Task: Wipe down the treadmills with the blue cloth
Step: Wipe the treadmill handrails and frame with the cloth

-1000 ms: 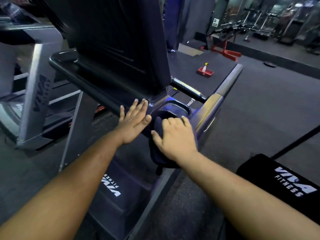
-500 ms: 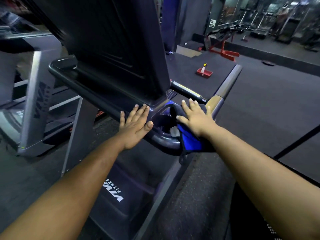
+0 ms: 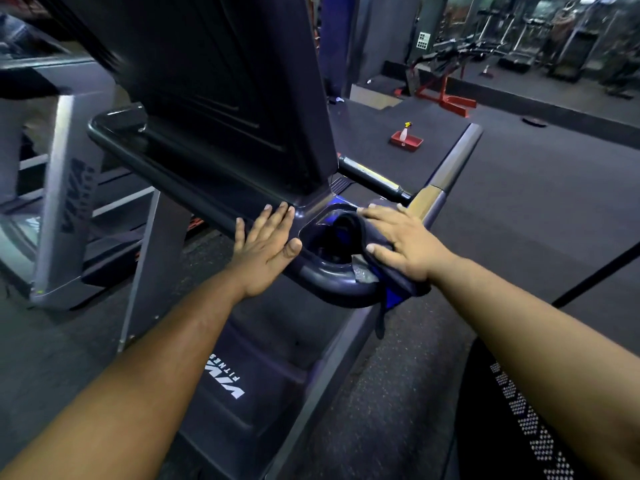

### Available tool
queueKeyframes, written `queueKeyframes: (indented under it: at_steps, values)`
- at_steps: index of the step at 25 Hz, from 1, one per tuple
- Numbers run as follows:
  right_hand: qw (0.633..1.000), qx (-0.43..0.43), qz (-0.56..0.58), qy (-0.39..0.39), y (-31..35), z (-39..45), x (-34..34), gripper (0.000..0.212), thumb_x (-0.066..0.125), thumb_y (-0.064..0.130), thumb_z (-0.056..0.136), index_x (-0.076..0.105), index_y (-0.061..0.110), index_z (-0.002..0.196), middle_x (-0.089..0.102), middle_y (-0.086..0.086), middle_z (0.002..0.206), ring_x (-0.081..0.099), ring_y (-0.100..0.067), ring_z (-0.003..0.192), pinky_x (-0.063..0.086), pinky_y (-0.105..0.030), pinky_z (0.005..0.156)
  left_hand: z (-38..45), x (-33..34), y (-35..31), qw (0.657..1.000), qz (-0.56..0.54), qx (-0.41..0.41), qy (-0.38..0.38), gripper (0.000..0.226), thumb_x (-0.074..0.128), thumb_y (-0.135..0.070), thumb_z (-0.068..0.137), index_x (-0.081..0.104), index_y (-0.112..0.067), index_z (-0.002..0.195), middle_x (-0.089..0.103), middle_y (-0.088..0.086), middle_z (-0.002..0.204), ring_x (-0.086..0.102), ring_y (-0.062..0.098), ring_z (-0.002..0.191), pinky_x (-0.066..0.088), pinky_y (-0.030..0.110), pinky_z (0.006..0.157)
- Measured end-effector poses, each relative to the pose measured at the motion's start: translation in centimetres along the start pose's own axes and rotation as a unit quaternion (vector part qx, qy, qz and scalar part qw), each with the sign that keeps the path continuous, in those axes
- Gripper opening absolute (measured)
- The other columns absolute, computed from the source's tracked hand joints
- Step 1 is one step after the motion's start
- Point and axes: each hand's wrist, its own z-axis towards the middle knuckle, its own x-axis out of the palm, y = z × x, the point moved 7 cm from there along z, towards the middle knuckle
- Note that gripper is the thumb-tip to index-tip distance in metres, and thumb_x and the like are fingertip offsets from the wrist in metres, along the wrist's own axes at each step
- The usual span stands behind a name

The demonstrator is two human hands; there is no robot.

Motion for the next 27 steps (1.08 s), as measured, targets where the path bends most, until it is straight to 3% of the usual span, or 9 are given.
queueKeyframes:
  at_steps: [3,6,9,13,15,17,19,23,27]
  values:
    - [0.992,0.124,0.005,-0.001,1.6,0.5,0.2,0.077,0.025,0.066,0.084,0.048,0.023,0.144,0.04,0.001,0.156,0.029,-0.02,0.148,0.018,-0.055,0.119,-0.1,0.0,0.0,1.0,0.002,-0.003,0.001,0.109,-0.018,-0.092,0.065,-0.007,-0.034,0.156,-0.017,-0.019,0.162,-0.028,-0.001,0.144,-0.03,0.04,0.112]
    - [0.989,0.119,-0.054,-0.061,8.6,-1.6,2.2,0.064,0.029,0.062,0.087,0.061,0.018,0.122,0.063,-0.003,0.126,0.05,-0.024,0.126,0.026,-0.048,0.114,0.1,0.0,0.0,1.0,0.006,-0.008,0.001,0.112,-0.018,-0.093,0.062,-0.006,-0.033,0.156,-0.019,-0.02,0.161,-0.028,-0.001,0.144,-0.03,0.04,0.112]
    - [0.984,0.155,-0.073,-0.047,11.1,0.9,1.6,0.05,0.03,0.054,0.097,0.061,0.016,0.102,0.068,-0.009,0.104,0.061,-0.032,0.102,0.038,-0.043,0.09,0.3,0.1,0.0,1.0,-0.026,-0.006,0.0,0.113,-0.018,-0.094,0.061,-0.004,-0.034,0.156,-0.018,-0.025,0.157,-0.027,-0.003,0.144,-0.03,0.04,0.112]
    - [0.988,0.147,-0.048,0.028,10.0,4.1,1.5,0.045,0.031,0.052,0.1,0.063,0.02,0.104,0.069,-0.008,0.11,0.063,-0.033,0.101,0.038,-0.039,0.074,0.0,-0.1,0.3,0.996,-0.088,0.004,0.014,0.108,-0.013,-0.094,0.066,-0.001,-0.036,0.156,-0.014,-0.028,0.159,-0.027,-0.011,0.14,-0.032,0.034,0.11]
    - [0.994,0.06,-0.081,-0.036,10.4,0.9,1.5,0.046,0.037,0.056,0.098,0.06,0.018,0.111,0.068,-0.004,0.109,0.062,-0.029,0.103,0.04,-0.04,0.083,0.0,-0.1,0.1,0.998,-0.062,0.008,0.003,0.109,-0.014,-0.094,0.066,-0.001,-0.035,0.157,-0.015,-0.029,0.158,-0.027,-0.011,0.141,-0.032,0.033,0.109]
    - [0.996,-0.031,-0.074,-0.04,8.3,-2.2,1.8,0.055,0.039,0.061,0.096,0.054,0.019,0.129,0.062,0.001,0.122,0.056,-0.02,0.119,0.036,-0.042,0.106,0.0,-0.1,0.1,0.998,-0.055,0.006,-0.002,0.109,-0.015,-0.093,0.066,-0.001,-0.035,0.157,-0.016,-0.031,0.155,-0.026,-0.009,0.142,-0.032,0.033,0.108]
    - [0.997,-0.06,-0.043,-0.017,5.3,-2.5,0.7,0.057,0.039,0.063,0.094,0.055,0.021,0.13,0.06,0.003,0.127,0.052,-0.017,0.125,0.03,-0.045,0.113,0.0,-0.1,0.0,0.998,-0.065,0.009,-0.002,0.108,-0.015,-0.093,0.066,0.0,-0.035,0.156,-0.016,-0.032,0.154,-0.026,-0.007,0.143,-0.032,0.035,0.11]
    - [0.991,0.071,-0.109,0.007,8.6,1.3,1.2,0.046,0.034,0.057,0.094,0.063,0.021,0.089,0.07,-0.005,0.093,0.063,-0.03,0.097,0.037,-0.043,0.092,0.1,-0.2,0.1,0.997,-0.08,0.011,-0.007,0.107,-0.015,-0.093,0.066,0.001,-0.037,0.156,-0.015,-0.034,0.153,-0.025,-0.008,0.142,-0.032,0.035,0.109]
    - [0.962,0.268,-0.034,-0.042,12.5,4.7,2.5,0.04,0.037,0.043,0.099,0.064,0.014,0.101,0.071,-0.012,0.101,0.065,-0.034,0.094,0.037,-0.041,0.087,0.0,-0.2,0.2,0.991,-0.13,0.01,0.001,0.104,-0.01,-0.093,0.069,0.004,-0.038,0.156,-0.011,-0.033,0.156,-0.025,-0.014,0.14,-0.034,0.027,0.106]
